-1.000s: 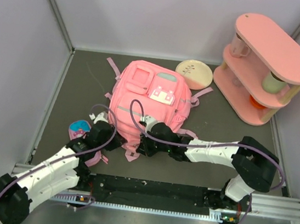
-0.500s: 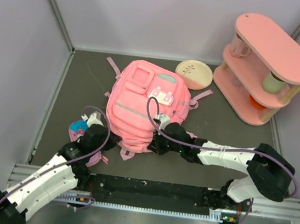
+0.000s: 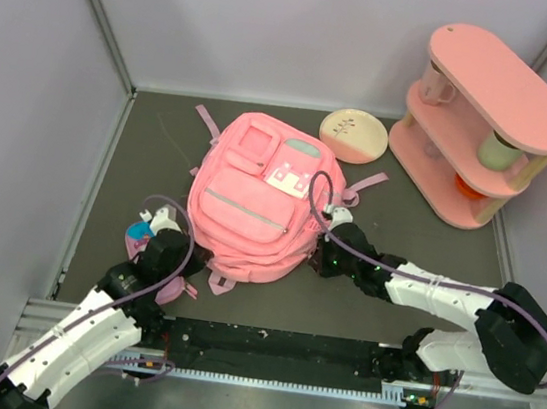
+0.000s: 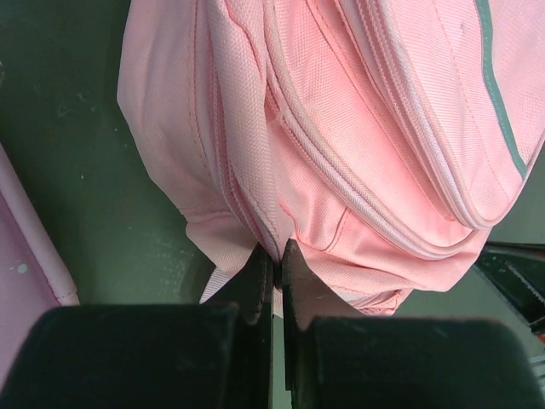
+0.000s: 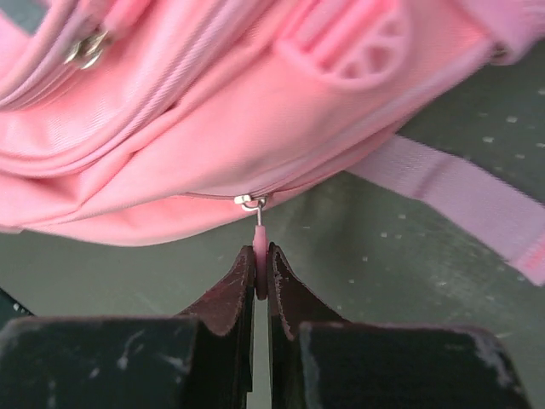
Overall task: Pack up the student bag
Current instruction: Zip the student bag at the center of the board, then unzip the student bag at the center of the board.
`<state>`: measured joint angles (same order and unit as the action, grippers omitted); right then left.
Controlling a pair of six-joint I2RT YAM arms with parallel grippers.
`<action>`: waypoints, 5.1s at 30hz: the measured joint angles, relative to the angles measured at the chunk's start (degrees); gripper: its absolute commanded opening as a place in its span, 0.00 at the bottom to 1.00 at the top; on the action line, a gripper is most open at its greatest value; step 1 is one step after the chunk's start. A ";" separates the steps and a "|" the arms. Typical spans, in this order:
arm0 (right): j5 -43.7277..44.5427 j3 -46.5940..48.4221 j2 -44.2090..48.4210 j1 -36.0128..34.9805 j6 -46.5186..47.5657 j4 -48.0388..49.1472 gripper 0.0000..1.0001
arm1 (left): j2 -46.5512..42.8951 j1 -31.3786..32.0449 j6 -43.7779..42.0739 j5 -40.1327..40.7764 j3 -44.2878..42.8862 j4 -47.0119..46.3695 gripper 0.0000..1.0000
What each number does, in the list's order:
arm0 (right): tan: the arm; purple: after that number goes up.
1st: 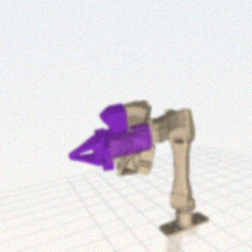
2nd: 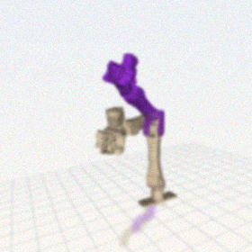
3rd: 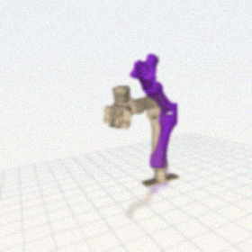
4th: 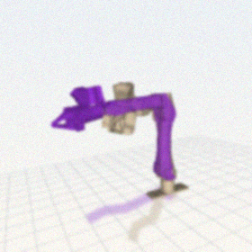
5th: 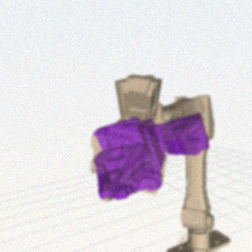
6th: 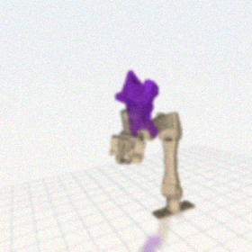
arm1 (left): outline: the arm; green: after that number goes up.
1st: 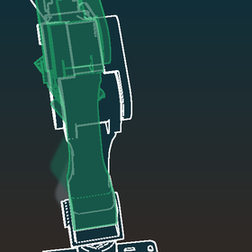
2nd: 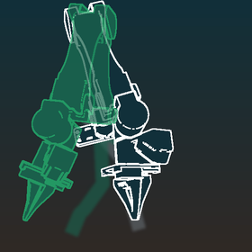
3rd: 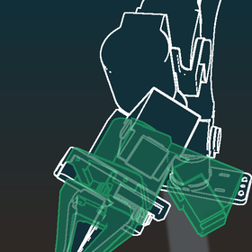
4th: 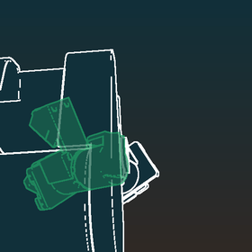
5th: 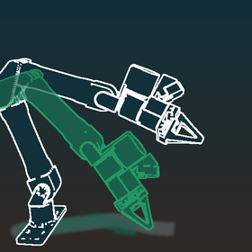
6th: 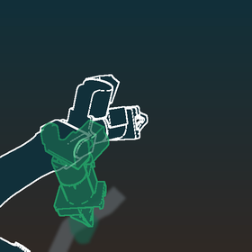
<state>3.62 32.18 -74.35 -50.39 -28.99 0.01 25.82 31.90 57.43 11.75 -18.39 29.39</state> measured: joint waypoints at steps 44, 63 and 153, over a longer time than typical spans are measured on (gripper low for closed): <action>2.69 -6.38 19.06 21.55 -9.81 -4.02 0.68 | -0.85 1.31 -2.56 -13.77 3.91 -6.23 0.00; 1.22 10.40 9.14 21.73 -1.53 -8.90 0.52 | 12.92 14.19 -8.83 -2.16 -19.87 7.82 0.00; -44.02 36.50 -30.38 24.59 37.46 -21.14 0.31 | 24.96 -10.08 -21.64 -7.91 -21.59 11.63 0.00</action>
<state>-40.40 68.69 -104.73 -25.80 8.47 -21.12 50.78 21.82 35.79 3.84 -39.99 41.01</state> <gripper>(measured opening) 0.384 0.007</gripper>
